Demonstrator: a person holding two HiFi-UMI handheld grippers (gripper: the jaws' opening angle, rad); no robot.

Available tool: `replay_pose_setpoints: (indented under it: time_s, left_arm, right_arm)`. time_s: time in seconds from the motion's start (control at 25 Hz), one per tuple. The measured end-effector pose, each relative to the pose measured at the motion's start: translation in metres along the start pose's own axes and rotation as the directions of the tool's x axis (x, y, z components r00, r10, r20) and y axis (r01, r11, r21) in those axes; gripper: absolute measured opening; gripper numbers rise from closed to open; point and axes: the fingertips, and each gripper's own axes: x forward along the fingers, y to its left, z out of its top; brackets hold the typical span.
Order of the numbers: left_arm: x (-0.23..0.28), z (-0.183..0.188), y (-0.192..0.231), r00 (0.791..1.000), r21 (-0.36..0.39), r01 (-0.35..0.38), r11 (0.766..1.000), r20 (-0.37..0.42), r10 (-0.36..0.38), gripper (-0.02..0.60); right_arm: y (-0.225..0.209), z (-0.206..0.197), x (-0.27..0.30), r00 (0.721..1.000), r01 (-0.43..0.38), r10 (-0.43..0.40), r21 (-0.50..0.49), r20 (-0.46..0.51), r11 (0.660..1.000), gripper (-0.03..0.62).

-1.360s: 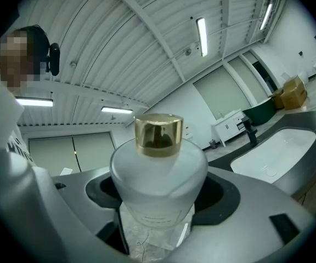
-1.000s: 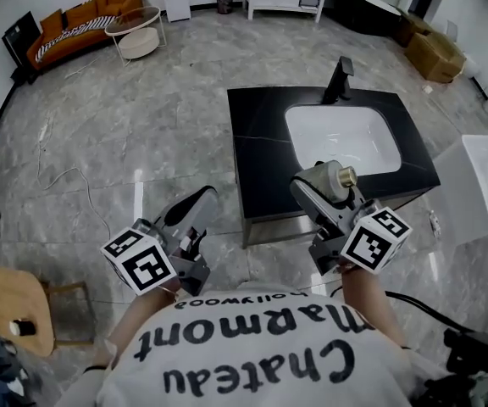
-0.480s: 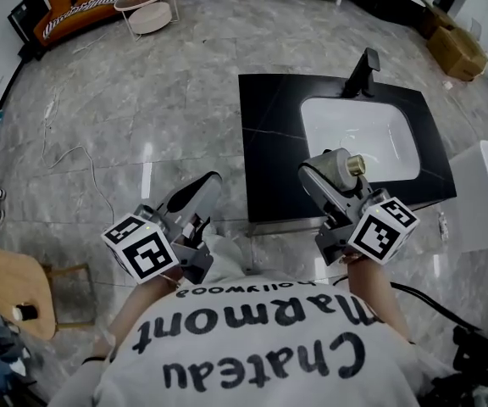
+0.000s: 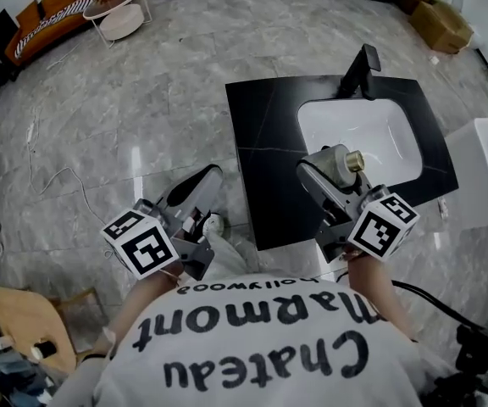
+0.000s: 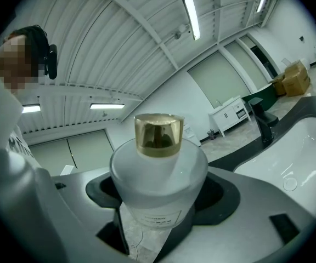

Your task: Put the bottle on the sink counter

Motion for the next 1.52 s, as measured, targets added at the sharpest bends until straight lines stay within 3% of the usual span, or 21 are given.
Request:
replay_pose_setpoints:
  time_s: [0.36, 0.84, 1.08, 1.36, 1.52]
  left_arm:
    - [0.063, 0.046, 0.058, 0.979, -0.029, 0.116, 0.993, -0.166, -0.119, 0.015]
    - [0.119, 0.040, 0.145, 0.911, -0.108, 0.165, 0.980, -0.364, -0.193, 0.015]
    - [0.129, 0.019, 0.176, 0.873, -0.097, 0.184, 0.978, -0.442, -0.208, 0.015]
    - [0.124, 0.015, 0.205, 0.862, -0.129, 0.155, 0.980, -0.467, -0.198, 0.015]
    - [0.114, 0.019, 0.220, 0.872, -0.137, 0.122, 0.983, -0.459, -0.172, 0.015]
  right_arm:
    - [-0.031, 0.010, 0.067, 0.988, 0.149, -0.153, 0.089, 0.038, 0.985, 0.342]
    - [-0.090, -0.019, 0.137, 0.939, 0.338, -0.345, 0.189, 0.007, 0.922, 0.342]
    - [-0.122, -0.049, 0.168, 0.891, 0.453, -0.443, 0.161, -0.096, 0.877, 0.342]
    - [-0.140, -0.076, 0.194, 0.838, 0.522, -0.498, 0.065, -0.223, 0.850, 0.342]
    - [-0.147, -0.087, 0.201, 0.799, 0.550, -0.530, -0.010, -0.285, 0.835, 0.342]
